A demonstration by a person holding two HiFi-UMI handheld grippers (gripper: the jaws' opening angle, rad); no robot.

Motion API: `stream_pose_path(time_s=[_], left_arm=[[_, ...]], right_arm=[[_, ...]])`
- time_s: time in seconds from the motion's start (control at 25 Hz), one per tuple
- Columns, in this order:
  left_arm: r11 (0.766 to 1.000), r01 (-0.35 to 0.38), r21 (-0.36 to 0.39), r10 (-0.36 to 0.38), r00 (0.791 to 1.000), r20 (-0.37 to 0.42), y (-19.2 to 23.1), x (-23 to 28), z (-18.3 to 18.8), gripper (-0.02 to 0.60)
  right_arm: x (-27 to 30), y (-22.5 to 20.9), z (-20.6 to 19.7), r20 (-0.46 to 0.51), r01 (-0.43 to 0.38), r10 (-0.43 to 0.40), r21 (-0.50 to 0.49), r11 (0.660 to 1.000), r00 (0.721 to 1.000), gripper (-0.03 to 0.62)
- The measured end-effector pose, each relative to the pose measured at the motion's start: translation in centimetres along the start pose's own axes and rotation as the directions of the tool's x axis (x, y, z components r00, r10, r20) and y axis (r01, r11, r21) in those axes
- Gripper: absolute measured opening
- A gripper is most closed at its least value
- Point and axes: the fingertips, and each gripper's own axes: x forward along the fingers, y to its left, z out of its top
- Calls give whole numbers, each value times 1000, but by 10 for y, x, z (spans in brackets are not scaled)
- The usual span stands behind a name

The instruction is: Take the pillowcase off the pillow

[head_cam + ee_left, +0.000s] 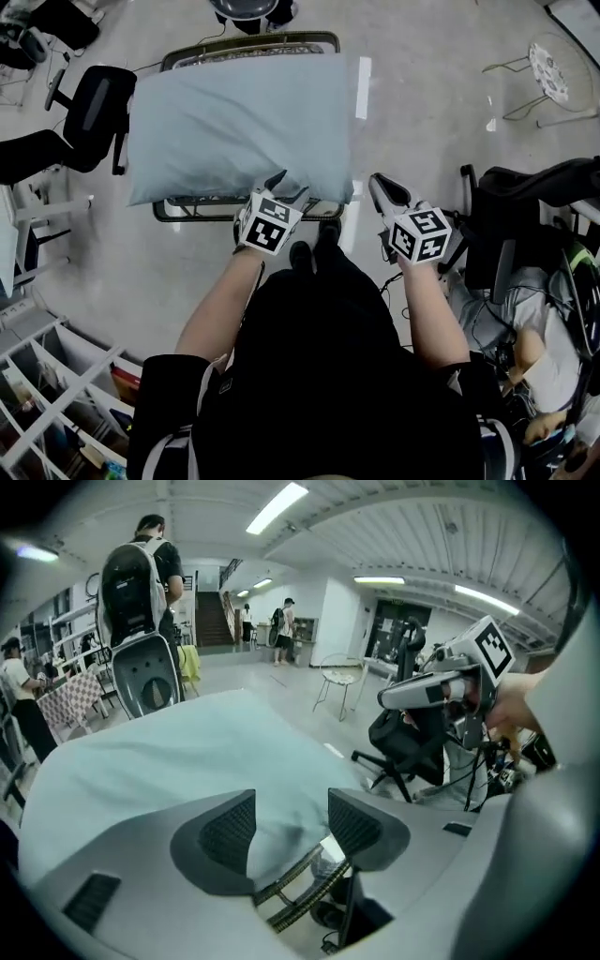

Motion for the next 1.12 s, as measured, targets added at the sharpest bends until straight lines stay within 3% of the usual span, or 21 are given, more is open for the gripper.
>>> stream_pose_path(time_s=[0.28, 0.52, 0.68, 0.84, 1.12], left_arm=[[991, -67, 117, 88, 980, -181, 13, 46, -18, 224], [974, -71, 213, 120, 968, -223, 30, 40, -30, 79], [980, -70, 188, 112, 968, -223, 41, 31, -38, 8], [986, -75, 152, 108, 970, -220, 48, 23, -47, 6], [995, -82, 57, 92, 975, -201, 66, 9, -62, 6]], right_arm=[[36, -35, -38, -122, -40, 44, 31, 999, 992, 74], [54, -32, -84, -295, -63, 59, -5, 998, 954, 111], [64, -19, -104, -385, -116, 94, -33, 993, 918, 171], [74, -6, -116, -437, -157, 113, -65, 985, 892, 189], [84, 30, -119, -481, -283, 227, -47, 958, 847, 218]])
